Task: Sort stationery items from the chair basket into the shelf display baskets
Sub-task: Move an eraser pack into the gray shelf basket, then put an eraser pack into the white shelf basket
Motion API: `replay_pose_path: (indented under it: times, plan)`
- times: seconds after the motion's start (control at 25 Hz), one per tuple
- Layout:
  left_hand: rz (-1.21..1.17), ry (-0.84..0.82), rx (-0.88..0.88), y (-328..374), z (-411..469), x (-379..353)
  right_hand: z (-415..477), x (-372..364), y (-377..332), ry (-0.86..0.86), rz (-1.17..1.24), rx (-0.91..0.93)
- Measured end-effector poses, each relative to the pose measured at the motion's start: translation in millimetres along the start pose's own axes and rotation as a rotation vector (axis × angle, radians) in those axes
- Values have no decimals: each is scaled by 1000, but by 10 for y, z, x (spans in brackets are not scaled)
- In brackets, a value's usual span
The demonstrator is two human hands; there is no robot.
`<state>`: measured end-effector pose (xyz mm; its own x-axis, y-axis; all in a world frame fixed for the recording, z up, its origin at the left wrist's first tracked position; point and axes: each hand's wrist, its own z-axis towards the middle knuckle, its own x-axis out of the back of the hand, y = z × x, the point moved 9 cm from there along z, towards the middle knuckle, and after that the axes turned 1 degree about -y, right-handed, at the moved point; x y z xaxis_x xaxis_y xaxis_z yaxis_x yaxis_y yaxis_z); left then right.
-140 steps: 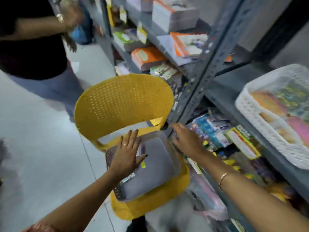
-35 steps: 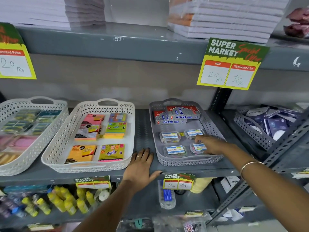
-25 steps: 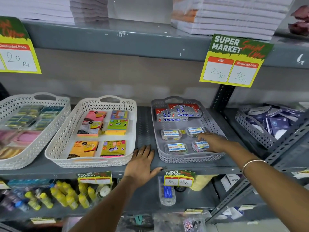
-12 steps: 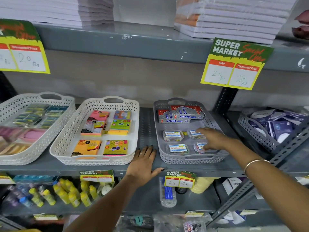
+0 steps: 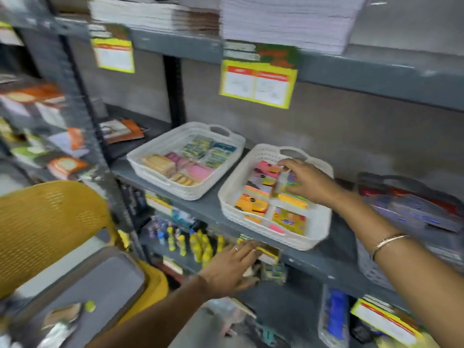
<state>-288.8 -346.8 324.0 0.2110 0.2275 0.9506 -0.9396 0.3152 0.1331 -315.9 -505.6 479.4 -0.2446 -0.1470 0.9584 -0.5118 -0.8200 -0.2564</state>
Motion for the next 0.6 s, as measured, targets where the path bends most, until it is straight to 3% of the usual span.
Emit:
replay_pose_path:
  times: [0.36, 0.52, 0.6]
  plan:
    - [98, 37, 631, -2295, -2456, 630, 1554, -1593, -2562, -165, 58, 290]
    - [39, -6, 881, -2796, -3494, 413, 1857, -1993, -3205, 70, -59, 332]
    - [24, -24, 983, -2949, -3972, 191, 1878, -2408, -3542, 99, -79, 396]
